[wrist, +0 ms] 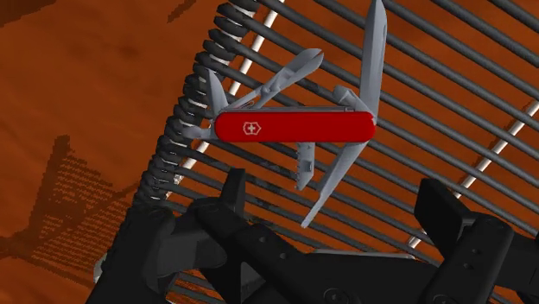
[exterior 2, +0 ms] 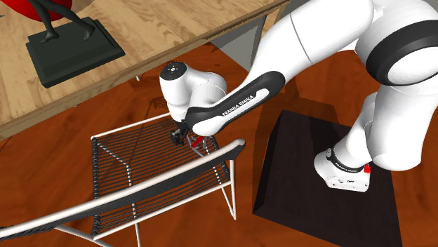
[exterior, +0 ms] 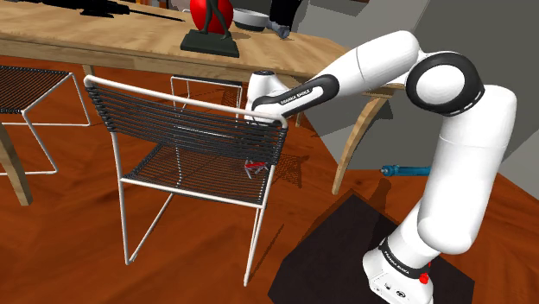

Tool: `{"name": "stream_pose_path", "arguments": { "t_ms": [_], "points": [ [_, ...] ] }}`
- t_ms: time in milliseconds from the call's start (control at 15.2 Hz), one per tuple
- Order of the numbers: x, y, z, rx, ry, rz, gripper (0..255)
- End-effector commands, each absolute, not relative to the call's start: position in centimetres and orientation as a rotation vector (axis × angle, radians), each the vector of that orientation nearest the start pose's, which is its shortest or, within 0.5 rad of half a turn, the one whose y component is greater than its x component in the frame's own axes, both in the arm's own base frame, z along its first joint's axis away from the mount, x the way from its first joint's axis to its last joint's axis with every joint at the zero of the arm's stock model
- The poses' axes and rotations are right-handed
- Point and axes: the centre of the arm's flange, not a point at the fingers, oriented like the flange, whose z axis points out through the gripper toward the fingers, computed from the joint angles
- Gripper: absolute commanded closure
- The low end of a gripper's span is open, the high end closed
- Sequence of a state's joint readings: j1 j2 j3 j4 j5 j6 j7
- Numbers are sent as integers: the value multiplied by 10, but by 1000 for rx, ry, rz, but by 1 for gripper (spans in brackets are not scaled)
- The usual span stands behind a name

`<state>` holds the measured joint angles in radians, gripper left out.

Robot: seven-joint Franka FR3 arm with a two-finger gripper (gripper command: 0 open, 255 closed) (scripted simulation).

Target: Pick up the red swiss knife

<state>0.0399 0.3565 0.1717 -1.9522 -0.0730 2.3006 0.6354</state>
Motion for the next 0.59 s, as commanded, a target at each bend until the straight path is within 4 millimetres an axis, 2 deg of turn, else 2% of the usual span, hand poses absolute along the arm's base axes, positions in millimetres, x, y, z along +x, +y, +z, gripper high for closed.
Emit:
{"name": "stream_pose_path", "arguments": {
  "t_ms": [0, 264, 462, 528],
  "points": [
    [606, 123, 287, -3078, 606, 7, 0],
    [606, 123, 266, -3078, 606, 7, 0],
    [606, 123, 263, -3078, 606, 7, 0],
    [606, 123, 263, -3078, 606, 7, 255]
  ]
}}
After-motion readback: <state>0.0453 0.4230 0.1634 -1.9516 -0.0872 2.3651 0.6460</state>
